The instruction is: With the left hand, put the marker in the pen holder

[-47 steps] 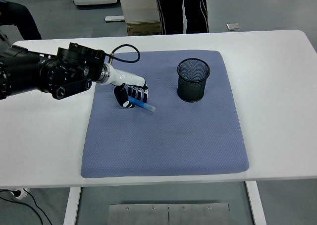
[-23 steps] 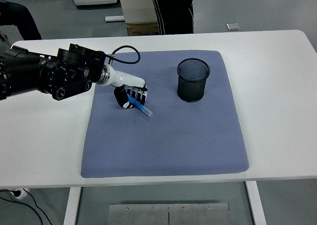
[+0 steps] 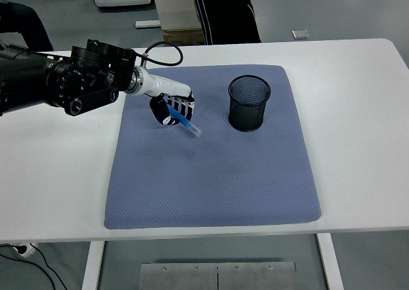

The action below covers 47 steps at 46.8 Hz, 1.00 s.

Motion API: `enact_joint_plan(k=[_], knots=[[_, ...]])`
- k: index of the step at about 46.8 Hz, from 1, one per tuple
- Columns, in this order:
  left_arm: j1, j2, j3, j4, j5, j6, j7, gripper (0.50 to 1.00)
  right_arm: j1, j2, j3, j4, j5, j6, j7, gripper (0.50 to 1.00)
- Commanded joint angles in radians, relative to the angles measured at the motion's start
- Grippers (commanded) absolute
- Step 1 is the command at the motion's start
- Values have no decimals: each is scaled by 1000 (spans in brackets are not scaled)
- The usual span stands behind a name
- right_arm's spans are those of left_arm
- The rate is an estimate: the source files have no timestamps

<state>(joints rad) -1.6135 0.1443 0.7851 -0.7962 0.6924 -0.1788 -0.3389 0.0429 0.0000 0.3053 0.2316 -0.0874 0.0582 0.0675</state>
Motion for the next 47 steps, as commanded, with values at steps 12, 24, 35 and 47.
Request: enact_joint_plan(k=[12, 24, 35, 47], knots=[[-61, 15, -75, 0, -5, -54, -2, 500, 0, 0, 0, 0, 0, 0, 0, 1000], [-102, 14, -148, 0, -8, -91, -6, 500, 0, 0, 0, 0, 0, 0, 0, 1000], [-109, 1, -233, -1, -11, -111, -6, 500, 0, 0, 0, 0, 0, 0, 0, 1000], [-82, -41, -310, 0, -54, -111, -6, 500, 0, 0, 0, 0, 0, -1, 0, 1000]])
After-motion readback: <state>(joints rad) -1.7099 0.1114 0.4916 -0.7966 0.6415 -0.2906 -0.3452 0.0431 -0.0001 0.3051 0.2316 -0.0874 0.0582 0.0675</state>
